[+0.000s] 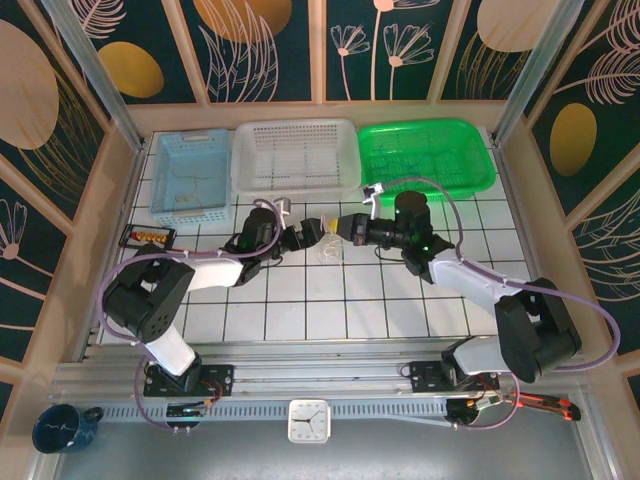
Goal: Untangle the cables
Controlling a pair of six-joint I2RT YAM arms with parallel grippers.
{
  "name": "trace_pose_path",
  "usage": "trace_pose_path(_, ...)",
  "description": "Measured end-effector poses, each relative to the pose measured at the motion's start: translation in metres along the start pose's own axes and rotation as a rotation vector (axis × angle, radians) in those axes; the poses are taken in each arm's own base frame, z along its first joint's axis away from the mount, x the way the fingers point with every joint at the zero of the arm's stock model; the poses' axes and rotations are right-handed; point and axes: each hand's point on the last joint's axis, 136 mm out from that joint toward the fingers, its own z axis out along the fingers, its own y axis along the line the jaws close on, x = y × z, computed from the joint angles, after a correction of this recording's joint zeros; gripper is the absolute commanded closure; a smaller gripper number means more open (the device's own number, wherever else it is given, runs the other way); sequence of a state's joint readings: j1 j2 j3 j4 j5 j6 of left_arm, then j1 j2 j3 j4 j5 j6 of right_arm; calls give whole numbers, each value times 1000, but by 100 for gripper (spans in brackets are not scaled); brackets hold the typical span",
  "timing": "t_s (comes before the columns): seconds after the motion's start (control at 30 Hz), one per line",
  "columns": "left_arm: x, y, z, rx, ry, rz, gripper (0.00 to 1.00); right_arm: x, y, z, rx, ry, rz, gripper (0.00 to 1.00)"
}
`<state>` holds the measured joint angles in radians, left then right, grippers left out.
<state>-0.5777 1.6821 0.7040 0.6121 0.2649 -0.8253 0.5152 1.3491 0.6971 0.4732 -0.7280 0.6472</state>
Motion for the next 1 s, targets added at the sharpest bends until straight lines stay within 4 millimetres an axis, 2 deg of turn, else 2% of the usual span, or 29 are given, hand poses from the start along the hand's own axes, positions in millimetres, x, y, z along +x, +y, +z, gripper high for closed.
trace_pose_path(0.17, -5, -3, 16, 27, -2, -14, 1, 2, 10, 4, -32, 6, 2, 100)
trace_pose_path(0.37, 9, 20, 31, -13, 26, -57, 1, 3, 25, 7, -72, 20, -3, 100)
trace_pose_path(0.47, 14, 28, 31, -34, 25, -68, 1, -7, 40, 3, -98, -3, -32, 100)
trace_pose_path(0.67, 14, 30, 27, -27, 0, -65, 1, -23, 69, -10, -151, -54, -98, 100)
trace_pose_path(0.83, 16, 34, 17, -51, -6, -65, 1, -30, 62, -13, -137, -75, -101, 100)
trace_pose_path(1.0, 13, 31, 3, -85, -8, -38, 1, -30, 38, -16, -95, -88, -78, 100)
